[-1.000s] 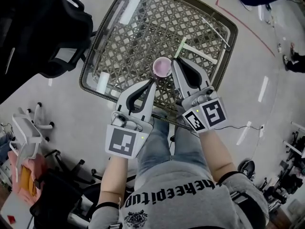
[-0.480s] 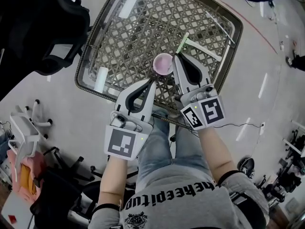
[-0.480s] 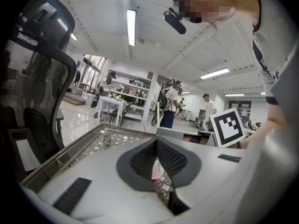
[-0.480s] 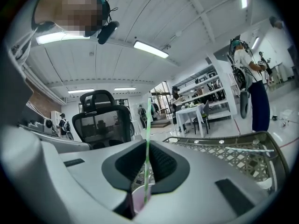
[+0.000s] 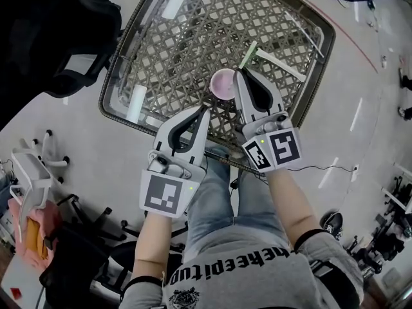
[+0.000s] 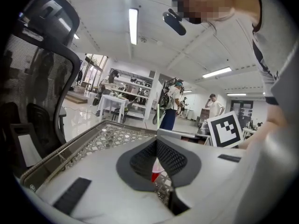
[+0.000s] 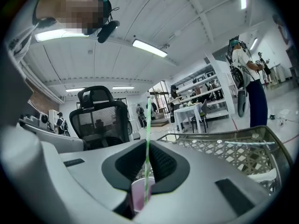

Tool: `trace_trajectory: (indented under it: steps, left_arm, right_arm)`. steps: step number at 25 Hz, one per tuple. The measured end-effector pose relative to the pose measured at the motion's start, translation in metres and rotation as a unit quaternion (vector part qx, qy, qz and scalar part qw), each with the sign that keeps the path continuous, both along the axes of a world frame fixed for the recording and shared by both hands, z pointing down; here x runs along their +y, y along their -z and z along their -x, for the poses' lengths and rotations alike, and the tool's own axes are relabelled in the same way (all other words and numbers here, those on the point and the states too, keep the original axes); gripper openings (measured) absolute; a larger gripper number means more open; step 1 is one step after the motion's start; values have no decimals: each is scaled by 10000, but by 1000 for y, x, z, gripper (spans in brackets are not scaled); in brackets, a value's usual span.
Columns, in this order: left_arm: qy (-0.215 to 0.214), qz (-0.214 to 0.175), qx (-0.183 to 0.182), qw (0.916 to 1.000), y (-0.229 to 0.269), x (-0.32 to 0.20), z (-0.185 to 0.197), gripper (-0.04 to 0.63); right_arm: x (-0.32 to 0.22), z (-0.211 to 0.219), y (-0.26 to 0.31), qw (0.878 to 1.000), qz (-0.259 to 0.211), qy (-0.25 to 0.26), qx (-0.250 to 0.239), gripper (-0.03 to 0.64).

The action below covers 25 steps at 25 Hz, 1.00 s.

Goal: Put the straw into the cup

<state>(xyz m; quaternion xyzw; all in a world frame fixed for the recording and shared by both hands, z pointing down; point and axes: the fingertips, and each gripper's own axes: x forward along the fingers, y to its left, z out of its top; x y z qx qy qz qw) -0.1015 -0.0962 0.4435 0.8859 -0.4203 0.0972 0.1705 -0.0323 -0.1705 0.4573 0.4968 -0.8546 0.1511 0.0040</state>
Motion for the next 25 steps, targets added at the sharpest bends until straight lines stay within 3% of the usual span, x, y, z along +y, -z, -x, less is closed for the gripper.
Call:
trace_trajectory:
  steps: [25]
  left_arm:
    - [107,94,-5,9999,-16,-3,6,25]
  right_arm:
    - [0,7,-34,9994,62,29,335,48]
